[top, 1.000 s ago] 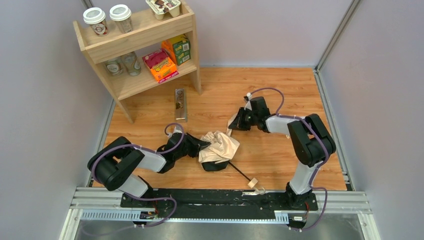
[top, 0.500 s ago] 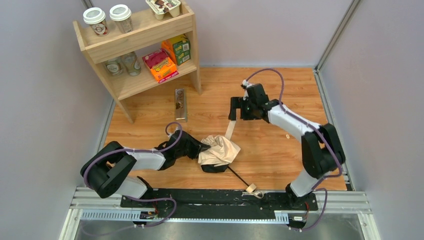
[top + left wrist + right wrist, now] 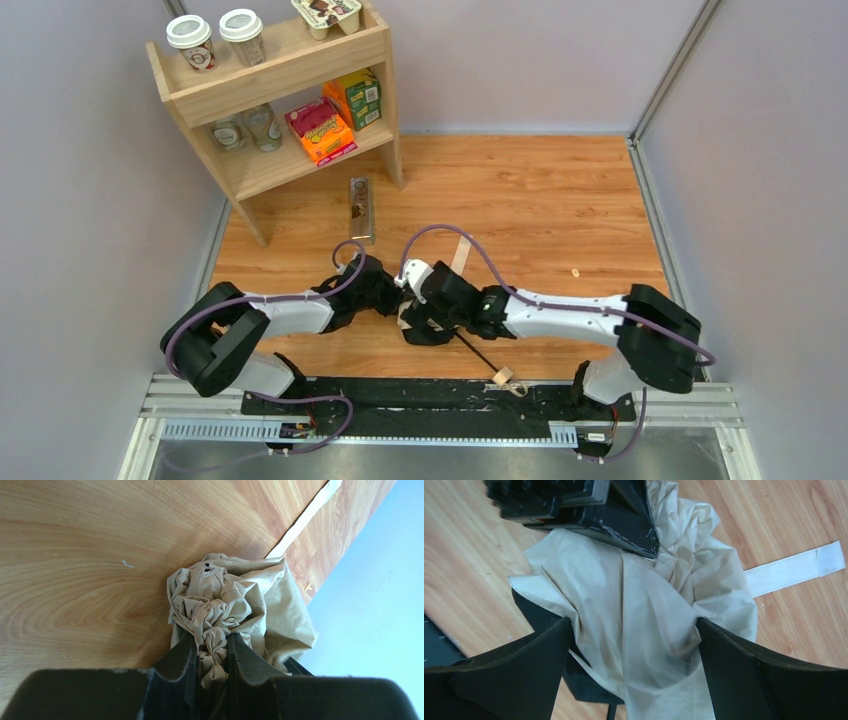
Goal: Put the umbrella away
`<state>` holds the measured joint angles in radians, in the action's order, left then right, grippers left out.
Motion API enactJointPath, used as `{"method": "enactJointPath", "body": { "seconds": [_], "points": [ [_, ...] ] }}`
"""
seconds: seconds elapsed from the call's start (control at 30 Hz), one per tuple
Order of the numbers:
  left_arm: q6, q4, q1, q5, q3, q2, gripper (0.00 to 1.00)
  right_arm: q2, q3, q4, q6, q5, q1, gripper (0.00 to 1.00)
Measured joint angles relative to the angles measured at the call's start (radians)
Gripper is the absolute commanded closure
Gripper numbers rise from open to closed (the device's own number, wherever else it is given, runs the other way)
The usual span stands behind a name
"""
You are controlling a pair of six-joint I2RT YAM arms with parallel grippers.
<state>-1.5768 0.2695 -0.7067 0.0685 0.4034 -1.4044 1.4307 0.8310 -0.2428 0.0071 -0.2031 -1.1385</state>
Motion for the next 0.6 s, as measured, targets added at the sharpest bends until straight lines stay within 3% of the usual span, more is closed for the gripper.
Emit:
{"method": "enactJointPath", "body": {
  "seconds": [0.2,0.23,0.4,0.6],
  "points": [
    [-0.008,-0.059,0.000,0.001,0.031,-0.005,1.00,0.171,0.014,0.039,-0.058,-0.086,-0.035,0.10],
    [-0.009,-0.070,0.000,0.002,0.038,-0.007,1.00,0.190,0.015,0.046,-0.060,-0.099,-0.037,0.15],
    [-0.017,-0.106,0.002,-0.004,0.061,-0.013,1.00,0.267,0.067,0.082,-0.048,-0.145,-0.037,0.63],
    [-0.019,-0.138,0.016,-0.031,0.080,-0.018,0.99,0.303,0.101,0.075,-0.036,-0.131,-0.014,0.93]
  ]
}}
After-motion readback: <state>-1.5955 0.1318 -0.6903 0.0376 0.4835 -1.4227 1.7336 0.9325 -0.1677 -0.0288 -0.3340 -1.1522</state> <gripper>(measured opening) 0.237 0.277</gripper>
